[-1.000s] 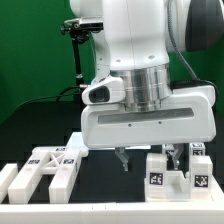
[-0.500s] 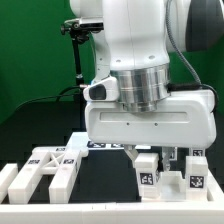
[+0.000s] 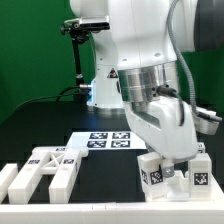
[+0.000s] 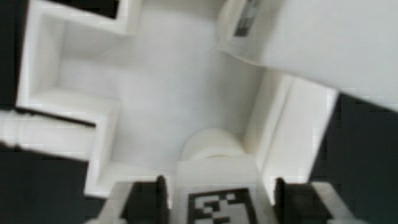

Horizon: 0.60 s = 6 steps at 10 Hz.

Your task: Assemble chair

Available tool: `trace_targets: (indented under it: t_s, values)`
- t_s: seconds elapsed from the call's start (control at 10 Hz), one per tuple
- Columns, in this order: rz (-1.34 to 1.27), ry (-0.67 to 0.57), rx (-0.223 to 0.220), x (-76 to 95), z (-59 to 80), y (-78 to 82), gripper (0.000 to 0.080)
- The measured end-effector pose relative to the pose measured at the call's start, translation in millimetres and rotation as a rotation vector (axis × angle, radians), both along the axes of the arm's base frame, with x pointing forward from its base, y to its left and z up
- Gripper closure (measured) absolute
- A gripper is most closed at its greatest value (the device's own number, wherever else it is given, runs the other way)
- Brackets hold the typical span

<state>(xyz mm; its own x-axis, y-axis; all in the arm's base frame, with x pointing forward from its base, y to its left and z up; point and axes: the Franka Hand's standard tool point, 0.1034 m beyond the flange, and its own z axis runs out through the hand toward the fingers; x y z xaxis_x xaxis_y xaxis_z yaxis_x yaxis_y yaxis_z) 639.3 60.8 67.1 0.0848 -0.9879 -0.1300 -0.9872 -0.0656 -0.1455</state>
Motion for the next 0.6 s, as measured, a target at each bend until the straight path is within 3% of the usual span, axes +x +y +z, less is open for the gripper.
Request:
trace_targets:
  t_s: [0.2,0.3,0.4,0.5,0.6]
  values:
    - [-0.043,0.003,0.005,0.2,0.1,1.8,0.0515]
    - [-0.03,0.001,0.002,0.1,-0.3,1.6,0.0451]
    - [0.093,-0.009,-0.014,-0.9,-0.8,0.9,0.0262]
    - [0.253,-0.017,-0.028,-2.9,-1.5,-0.4,0.0262]
    - [0.41,-0.029,-0.037,-4.2,0.4,-0.3,0.0185]
